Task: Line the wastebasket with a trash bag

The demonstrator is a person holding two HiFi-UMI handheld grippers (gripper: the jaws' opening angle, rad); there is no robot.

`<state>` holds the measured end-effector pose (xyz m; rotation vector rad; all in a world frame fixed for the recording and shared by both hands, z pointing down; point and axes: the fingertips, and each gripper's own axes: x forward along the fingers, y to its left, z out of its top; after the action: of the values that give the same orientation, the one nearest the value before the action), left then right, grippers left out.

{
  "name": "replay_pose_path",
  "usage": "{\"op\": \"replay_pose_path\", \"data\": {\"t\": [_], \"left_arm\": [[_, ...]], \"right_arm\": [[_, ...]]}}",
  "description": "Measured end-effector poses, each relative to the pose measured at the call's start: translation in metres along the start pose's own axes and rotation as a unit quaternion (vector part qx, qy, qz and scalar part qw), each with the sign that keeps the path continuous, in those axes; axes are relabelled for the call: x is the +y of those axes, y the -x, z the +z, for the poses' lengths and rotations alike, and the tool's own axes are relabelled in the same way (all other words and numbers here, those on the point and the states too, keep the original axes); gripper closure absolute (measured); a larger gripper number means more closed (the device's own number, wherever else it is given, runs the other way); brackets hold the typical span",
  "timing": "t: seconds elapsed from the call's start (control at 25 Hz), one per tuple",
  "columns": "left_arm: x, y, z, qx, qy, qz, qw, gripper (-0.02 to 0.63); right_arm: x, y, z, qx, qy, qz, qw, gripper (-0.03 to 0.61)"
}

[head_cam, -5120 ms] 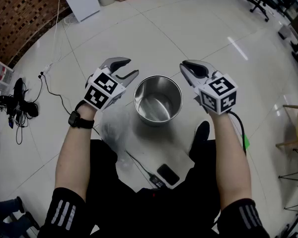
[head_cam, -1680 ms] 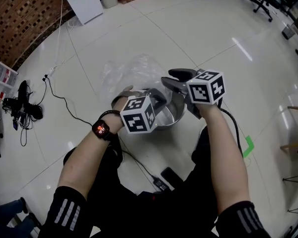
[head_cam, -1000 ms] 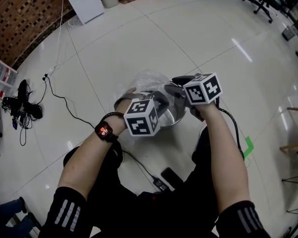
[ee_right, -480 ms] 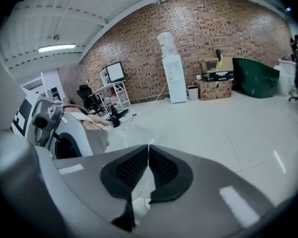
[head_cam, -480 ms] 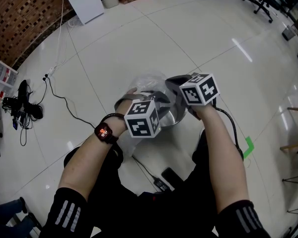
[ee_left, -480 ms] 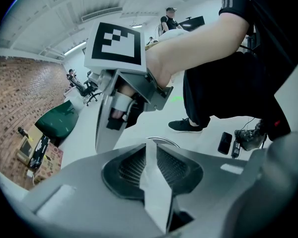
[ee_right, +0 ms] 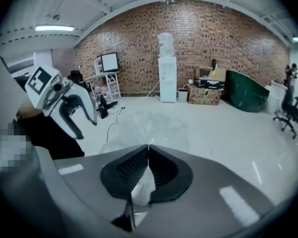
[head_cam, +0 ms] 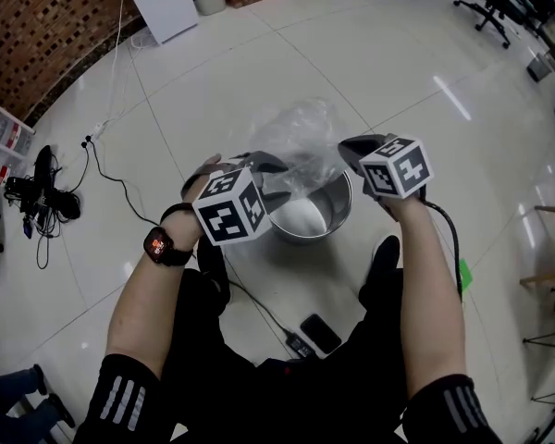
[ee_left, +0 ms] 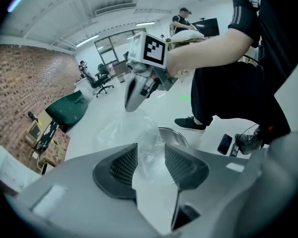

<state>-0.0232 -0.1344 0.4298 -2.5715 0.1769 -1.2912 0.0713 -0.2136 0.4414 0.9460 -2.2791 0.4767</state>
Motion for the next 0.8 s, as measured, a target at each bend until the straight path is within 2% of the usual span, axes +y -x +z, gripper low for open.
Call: {"op": "replay_pose_path", "data": {"t": [0.16, 0.24, 0.4, 0.64, 0.8], "left_arm": [[0.023, 0.011, -0.026, 0.016, 0.043, 0.027, 0.9986, 0.448], [0.030, 0.012, -0.041, 0.031, 0.061, 0.035, 0.9970, 0.448], [0.032, 0.007, -0.058, 0.050, 0.080, 0.027, 0.9952, 0.448], [0.033, -0.013, -0.093, 0.093, 0.102, 0.012, 0.9903, 0.448], [0.032, -0.022, -0.117, 0.122, 0.112, 0.003, 0.9862, 0.448]], "right_arm": [[0.027, -0.012, -0.036, 0.091, 0.060, 0.039, 0.993, 0.566], [0.043, -0.024, -0.060, 0.146, 0.102, 0.056, 0.982, 0.566], [0.061, -0.051, -0.100, 0.234, 0.179, 0.062, 0.954, 0.566], [0.083, -0.093, -0.133, 0.283, 0.237, 0.084, 0.925, 0.566], [0.080, -0.128, -0.167, 0.322, 0.293, 0.084, 0.896, 0.566]]}}
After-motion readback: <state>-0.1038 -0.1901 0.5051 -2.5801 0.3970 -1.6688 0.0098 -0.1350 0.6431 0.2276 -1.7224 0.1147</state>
